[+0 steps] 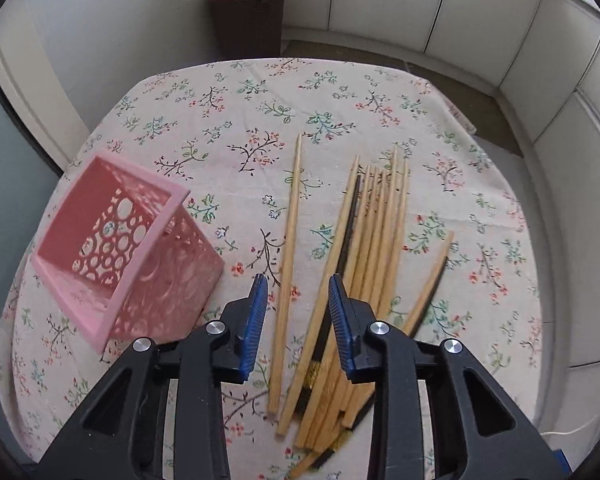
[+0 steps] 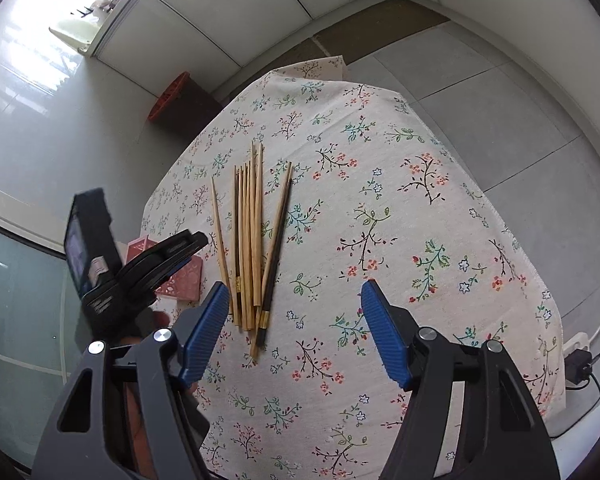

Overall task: Organize utensils
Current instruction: 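Lower the left gripper onto the chopstick bundle and close on one chopstick, then lift the chopstick upright with the left gripper while the right gripper grasps another chopstick, then lower both held chopsticks into the pink holder and open both grippers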

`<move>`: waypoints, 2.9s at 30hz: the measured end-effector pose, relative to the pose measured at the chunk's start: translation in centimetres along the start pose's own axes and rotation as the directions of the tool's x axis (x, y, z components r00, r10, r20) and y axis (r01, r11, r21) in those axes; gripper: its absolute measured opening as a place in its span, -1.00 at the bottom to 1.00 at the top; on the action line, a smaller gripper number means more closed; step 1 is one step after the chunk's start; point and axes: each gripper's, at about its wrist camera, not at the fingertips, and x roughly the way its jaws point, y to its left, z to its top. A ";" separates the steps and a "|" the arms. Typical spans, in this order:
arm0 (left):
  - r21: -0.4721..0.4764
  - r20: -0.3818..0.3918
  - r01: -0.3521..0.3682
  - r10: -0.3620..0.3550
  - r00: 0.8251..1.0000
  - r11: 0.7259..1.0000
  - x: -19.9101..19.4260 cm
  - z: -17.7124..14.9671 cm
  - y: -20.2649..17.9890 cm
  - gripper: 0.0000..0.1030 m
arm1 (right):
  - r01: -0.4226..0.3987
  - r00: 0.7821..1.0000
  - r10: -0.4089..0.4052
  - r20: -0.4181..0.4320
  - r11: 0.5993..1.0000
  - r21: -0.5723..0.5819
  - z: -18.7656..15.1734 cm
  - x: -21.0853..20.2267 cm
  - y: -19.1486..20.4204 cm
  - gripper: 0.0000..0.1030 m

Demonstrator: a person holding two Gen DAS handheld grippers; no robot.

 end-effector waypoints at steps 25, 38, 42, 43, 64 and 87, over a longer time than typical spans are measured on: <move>0.258 0.036 0.184 -0.200 0.979 0.949 -2.3 -2.0 2.3 -0.89 | 0.018 0.999 -0.017 -0.039 1.000 0.005 0.6 2.0 -0.2 0.31; 0.191 0.225 0.390 -0.427 0.876 0.901 -13.9 -3.2 11.3 -0.88 | -0.021 0.983 -0.005 -0.184 0.990 -0.137 3.2 9.7 4.8 -0.35; 0.122 0.258 0.422 -0.439 0.861 0.898 -13.1 -2.3 14.3 -0.88 | -0.032 0.981 -0.006 -0.194 0.981 -0.193 4.8 12.3 6.2 -0.42; 0.115 0.263 0.427 -0.442 0.858 0.897 -12.9 -2.0 14.7 -0.88 | -0.033 0.978 -0.006 -0.208 0.983 -0.183 5.1 13.1 6.1 -0.43; 0.129 0.343 0.468 -0.482 0.806 0.874 -13.4 -1.0 16.9 -0.88 | 0.068 0.964 -0.137 -0.226 0.956 -0.286 6.8 20.3 6.9 -0.80; 0.081 0.501 0.548 -0.509 0.700 0.832 -12.9 1.3 18.6 -0.88 | -0.043 0.911 0.278 0.305 0.798 -0.601 3.1 6.2 18.5 -0.85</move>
